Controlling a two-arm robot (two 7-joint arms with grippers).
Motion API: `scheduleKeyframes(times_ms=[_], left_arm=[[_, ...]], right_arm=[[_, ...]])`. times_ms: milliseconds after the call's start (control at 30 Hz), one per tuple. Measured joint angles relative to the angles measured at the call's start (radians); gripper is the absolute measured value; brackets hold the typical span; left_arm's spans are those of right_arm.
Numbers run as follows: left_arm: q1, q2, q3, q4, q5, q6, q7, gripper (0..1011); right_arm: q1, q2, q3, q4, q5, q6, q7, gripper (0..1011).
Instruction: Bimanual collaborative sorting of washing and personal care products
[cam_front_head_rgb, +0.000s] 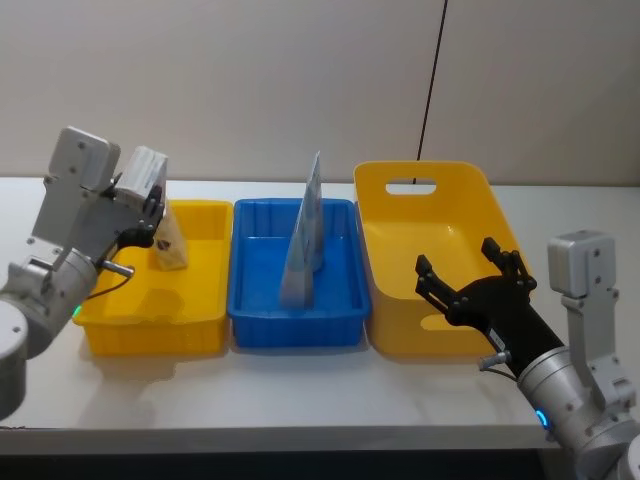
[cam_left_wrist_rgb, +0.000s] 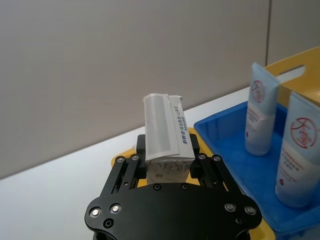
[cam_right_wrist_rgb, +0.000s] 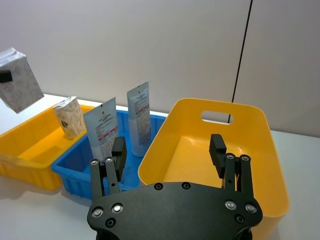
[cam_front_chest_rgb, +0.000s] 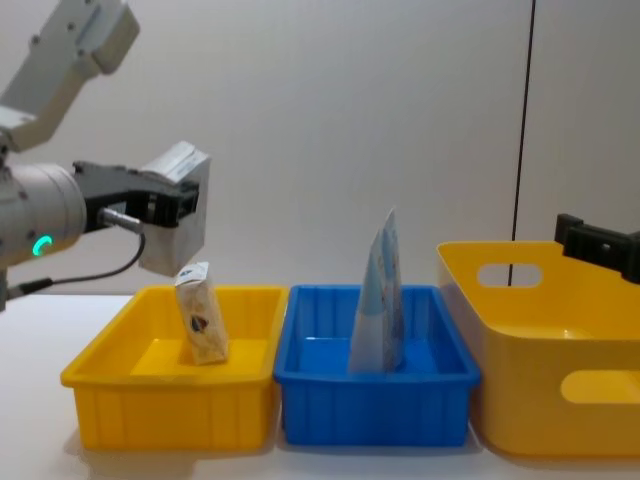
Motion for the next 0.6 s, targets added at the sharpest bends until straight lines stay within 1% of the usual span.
scheduleKeyframes(times_ms=[67,167,200,233,300,400,500,567,600], left_arm=[[0.002,0.012,0.001,-0.015,-0.002,-0.004,-0.022,414],[0.005,0.042,0.001,-0.049,-0.013,-0.014,-0.073,414],[0.005,0.042,0.001,-0.049,-0.013,-0.014,-0.073,414],[0.005,0.052,0.001,-0.06,-0.021,-0.018,-0.097,414],[0.005,0.065,0.001,-0.072,-0.027,-0.022,-0.118,414],[0.005,0.089,0.0,-0.091,-0.045,-0.029,-0.164,414],[0.001,0.116,-0.001,-0.108,-0.07,-0.04,-0.224,414],[-0.002,0.129,-0.001,-0.114,-0.082,-0.045,-0.246,414],[-0.004,0.14,-0.002,-0.118,-0.093,-0.05,-0.273,414]], right_arm=[[0.0,0.0,0.0,0.0,0.0,0.0,0.0,1000],[0.0,0.0,0.0,0.0,0.0,0.0,0.0,1000],[0.0,0.0,0.0,0.0,0.0,0.0,0.0,1000],[0.0,0.0,0.0,0.0,0.0,0.0,0.0,1000],[0.0,0.0,0.0,0.0,0.0,0.0,0.0,1000],[0.0,0.0,0.0,0.0,0.0,0.0,0.0,1000],[0.0,0.0,0.0,0.0,0.0,0.0,0.0,1000],[0.0,0.0,0.0,0.0,0.0,0.0,0.0,1000],[0.0,0.0,0.0,0.0,0.0,0.0,0.0,1000]])
